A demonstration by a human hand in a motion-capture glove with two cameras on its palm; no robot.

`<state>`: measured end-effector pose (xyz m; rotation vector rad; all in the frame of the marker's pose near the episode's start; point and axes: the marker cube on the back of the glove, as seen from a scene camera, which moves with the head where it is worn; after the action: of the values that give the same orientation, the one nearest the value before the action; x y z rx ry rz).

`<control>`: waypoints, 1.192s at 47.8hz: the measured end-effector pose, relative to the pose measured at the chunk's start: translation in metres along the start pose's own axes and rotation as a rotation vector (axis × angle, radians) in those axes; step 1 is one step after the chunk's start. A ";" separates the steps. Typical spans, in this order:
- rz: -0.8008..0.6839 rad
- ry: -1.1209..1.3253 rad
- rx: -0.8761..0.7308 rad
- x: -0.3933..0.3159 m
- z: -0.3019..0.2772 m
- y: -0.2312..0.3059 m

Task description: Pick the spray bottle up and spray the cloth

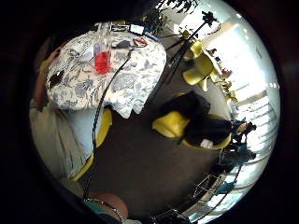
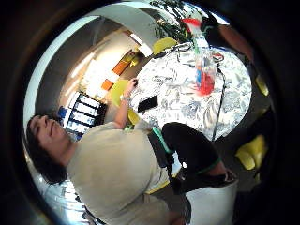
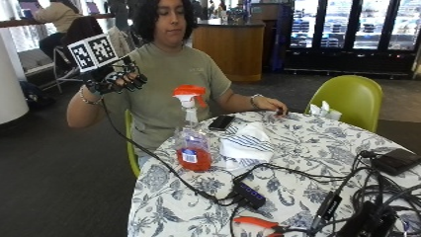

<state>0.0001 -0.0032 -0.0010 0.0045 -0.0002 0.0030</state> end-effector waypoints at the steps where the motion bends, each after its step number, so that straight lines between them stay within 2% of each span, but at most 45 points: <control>1: -0.001 -0.001 0.000 0.000 0.000 -0.001; 18: -0.019 -0.095 -0.128 -0.013 0.019 -0.014; 27: 0.042 -0.132 -0.069 -0.016 0.031 -0.026; 38: 0.130 -0.351 -0.089 -0.020 0.069 -0.054; 49: 0.323 -0.674 0.102 -0.019 0.096 -0.090; 57: 0.426 -0.748 0.296 -0.008 0.111 -0.126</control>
<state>-0.0075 -0.1300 0.1090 0.3015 -0.7484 0.4275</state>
